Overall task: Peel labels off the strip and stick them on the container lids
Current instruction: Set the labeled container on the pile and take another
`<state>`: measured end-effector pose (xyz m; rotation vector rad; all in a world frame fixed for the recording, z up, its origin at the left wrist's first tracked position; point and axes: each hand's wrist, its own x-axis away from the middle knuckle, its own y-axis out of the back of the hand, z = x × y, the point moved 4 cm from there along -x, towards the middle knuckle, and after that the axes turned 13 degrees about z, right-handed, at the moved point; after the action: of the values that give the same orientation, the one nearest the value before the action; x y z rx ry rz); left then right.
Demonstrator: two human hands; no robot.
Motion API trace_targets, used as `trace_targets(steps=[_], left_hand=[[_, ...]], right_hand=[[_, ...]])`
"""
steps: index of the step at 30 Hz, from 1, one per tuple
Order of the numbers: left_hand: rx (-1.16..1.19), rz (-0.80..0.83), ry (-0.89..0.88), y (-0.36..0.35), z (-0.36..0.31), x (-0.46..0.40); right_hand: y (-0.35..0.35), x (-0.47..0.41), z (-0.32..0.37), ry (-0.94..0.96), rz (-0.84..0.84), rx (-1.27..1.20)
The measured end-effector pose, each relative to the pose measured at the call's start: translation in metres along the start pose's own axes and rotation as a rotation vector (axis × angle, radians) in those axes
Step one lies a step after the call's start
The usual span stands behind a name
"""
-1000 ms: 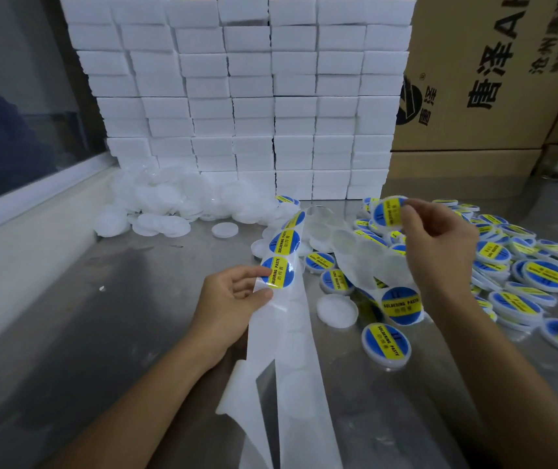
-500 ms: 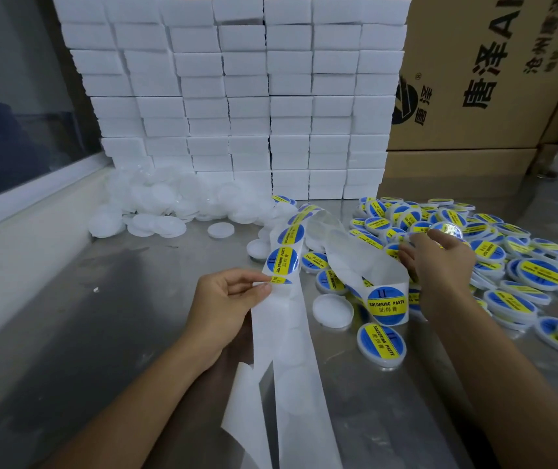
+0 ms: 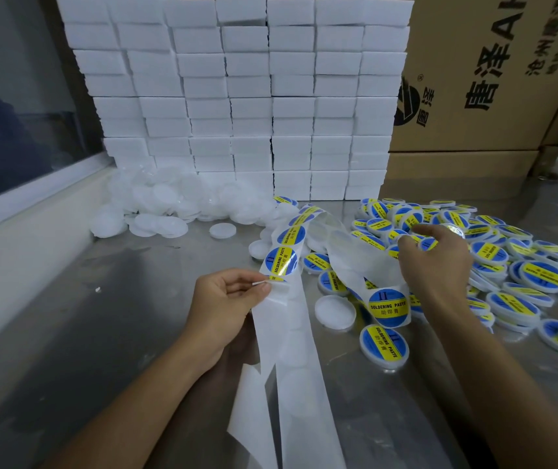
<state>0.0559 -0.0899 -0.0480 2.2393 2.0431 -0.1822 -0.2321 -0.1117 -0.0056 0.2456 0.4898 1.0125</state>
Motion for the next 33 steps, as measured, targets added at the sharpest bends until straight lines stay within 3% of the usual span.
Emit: trace_targets(steps=[4,7,9,12,15,17,28,33], left_hand=[[-0.002,0.005,-0.002,-0.001,-0.001,0.0],[-0.014,0.003,-0.002,-0.001,0.0,0.0],[-0.024,0.002,-0.001,-0.001,0.0,0.0],[-0.026,0.007,-0.006,-0.002,-0.001,0.001],[-0.015,0.023,-0.016,-0.003,-0.002,0.001],[-0.018,0.04,-0.021,-0.004,-0.004,0.001],[-0.03,0.093,-0.074,-0.008,-0.005,0.0],[-0.083,0.125,-0.101,-0.008,-0.002,0.0]], right_hand=[[-0.007,0.019,0.031,0.375,-0.044,0.277],[-0.011,0.032,0.053,0.584,-0.072,0.331],[-0.016,0.043,0.067,0.684,-0.002,0.299],[-0.033,0.065,0.083,0.834,0.252,0.245],[-0.057,0.08,0.081,0.809,0.518,0.335],[-0.068,0.083,0.075,0.783,0.581,0.425],[-0.074,0.084,0.072,0.768,0.593,0.325],[-0.069,0.076,0.065,0.592,0.544,0.109]])
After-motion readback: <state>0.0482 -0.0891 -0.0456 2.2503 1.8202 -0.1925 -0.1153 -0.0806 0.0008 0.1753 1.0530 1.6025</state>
